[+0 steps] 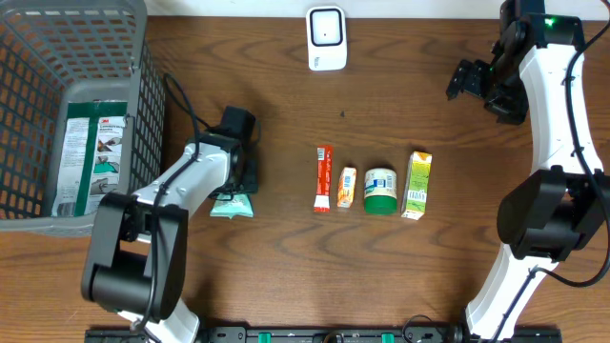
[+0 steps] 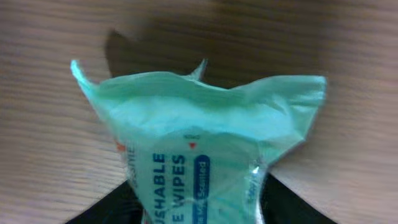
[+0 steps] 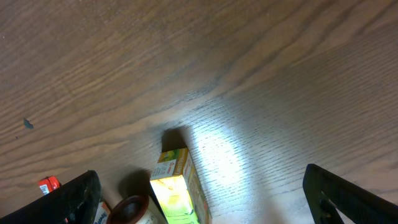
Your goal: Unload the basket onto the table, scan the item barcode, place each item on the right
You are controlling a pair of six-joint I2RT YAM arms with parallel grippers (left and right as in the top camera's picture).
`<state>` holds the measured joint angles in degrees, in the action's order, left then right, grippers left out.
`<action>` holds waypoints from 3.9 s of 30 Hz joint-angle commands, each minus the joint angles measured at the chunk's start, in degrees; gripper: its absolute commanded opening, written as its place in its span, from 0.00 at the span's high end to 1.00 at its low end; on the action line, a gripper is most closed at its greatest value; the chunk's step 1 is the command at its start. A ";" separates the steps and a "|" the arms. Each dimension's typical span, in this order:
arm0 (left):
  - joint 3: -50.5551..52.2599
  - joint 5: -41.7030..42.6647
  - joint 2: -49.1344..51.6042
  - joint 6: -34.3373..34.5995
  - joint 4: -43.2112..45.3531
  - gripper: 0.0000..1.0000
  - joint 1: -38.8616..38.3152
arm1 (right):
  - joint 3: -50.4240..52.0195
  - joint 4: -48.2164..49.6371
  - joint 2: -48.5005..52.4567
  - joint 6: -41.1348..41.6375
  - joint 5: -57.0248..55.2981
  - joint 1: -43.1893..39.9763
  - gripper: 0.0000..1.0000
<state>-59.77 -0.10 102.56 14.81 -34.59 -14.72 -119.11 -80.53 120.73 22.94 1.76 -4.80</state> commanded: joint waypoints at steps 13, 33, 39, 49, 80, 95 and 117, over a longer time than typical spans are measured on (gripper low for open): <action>-2.14 -4.46 -13.75 -0.07 -6.34 0.69 -0.09 | -0.83 3.89 -1.25 -0.70 0.48 0.02 0.01; -0.17 -6.38 3.23 0.55 -0.68 0.78 1.03 | -0.11 -0.07 -1.18 -18.99 35.01 6.84 0.07; -0.87 0.83 0.70 0.26 -0.96 0.78 5.88 | 2.40 2.62 -1.09 -17.75 34.97 16.04 0.09; -1.09 6.16 -2.99 -0.85 -2.80 0.78 13.14 | 3.87 10.34 -0.85 -15.02 32.22 28.83 0.01; 5.18 7.61 -1.16 -1.14 -0.04 0.78 13.79 | 36.41 64.32 1.66 5.62 24.55 49.59 0.39; 5.18 7.21 -0.74 -1.20 -1.33 0.79 16.04 | 36.41 68.74 5.31 5.95 17.53 54.40 0.65; 5.18 12.74 -0.76 -4.02 1.05 0.87 16.04 | 36.41 69.57 6.34 5.97 10.29 56.68 0.77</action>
<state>-55.94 10.20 100.03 11.73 -33.89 1.08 -82.98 -10.85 125.34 29.12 13.43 51.40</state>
